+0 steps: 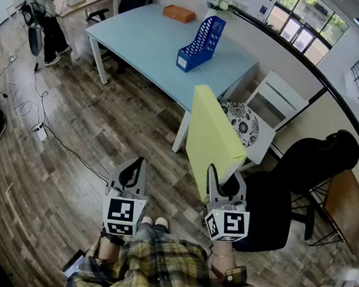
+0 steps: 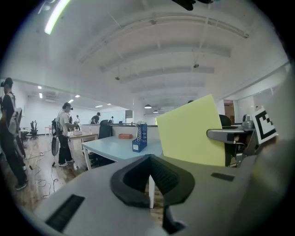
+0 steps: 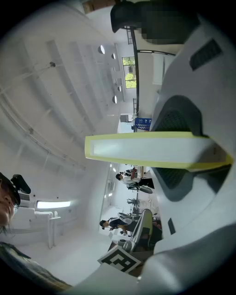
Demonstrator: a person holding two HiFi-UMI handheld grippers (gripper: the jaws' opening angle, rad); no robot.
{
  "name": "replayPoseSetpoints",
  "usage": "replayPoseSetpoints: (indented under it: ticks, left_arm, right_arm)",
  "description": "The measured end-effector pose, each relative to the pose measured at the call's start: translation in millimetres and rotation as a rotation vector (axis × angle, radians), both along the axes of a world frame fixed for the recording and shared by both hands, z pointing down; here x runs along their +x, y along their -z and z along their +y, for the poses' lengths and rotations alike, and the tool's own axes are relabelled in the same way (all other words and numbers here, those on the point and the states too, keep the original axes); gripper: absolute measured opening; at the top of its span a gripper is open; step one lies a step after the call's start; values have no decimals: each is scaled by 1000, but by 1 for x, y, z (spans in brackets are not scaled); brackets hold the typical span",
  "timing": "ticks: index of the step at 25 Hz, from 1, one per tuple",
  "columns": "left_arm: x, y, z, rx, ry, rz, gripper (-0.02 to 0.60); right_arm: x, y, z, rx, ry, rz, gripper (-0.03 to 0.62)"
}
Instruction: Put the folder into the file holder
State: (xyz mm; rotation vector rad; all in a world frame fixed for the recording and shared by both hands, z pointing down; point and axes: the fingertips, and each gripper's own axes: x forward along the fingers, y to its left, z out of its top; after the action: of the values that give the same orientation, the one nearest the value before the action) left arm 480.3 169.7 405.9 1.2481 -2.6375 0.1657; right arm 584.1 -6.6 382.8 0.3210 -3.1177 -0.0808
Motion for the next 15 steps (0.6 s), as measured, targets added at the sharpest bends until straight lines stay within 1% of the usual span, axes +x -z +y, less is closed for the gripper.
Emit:
replayPoseSetpoints:
  ticks: [4,8,11,15]
  left_arm:
    - [-4,-3,2,-15,30,4,-8]
    - [-10,-1,4,-26,56,-10,-8]
    - [-13,1,10,-29,80,-26,-8]
    - [-19,1,20,-27,112,-26,-8]
  right_arm:
    - [0,-1,-8,-16,12,3,166]
    - [1,-3,-20,-41,16,9,167]
    - [0,-5,-21,-48,32,9,167]
    - [-5,-4,-20,-47,50,2,167]
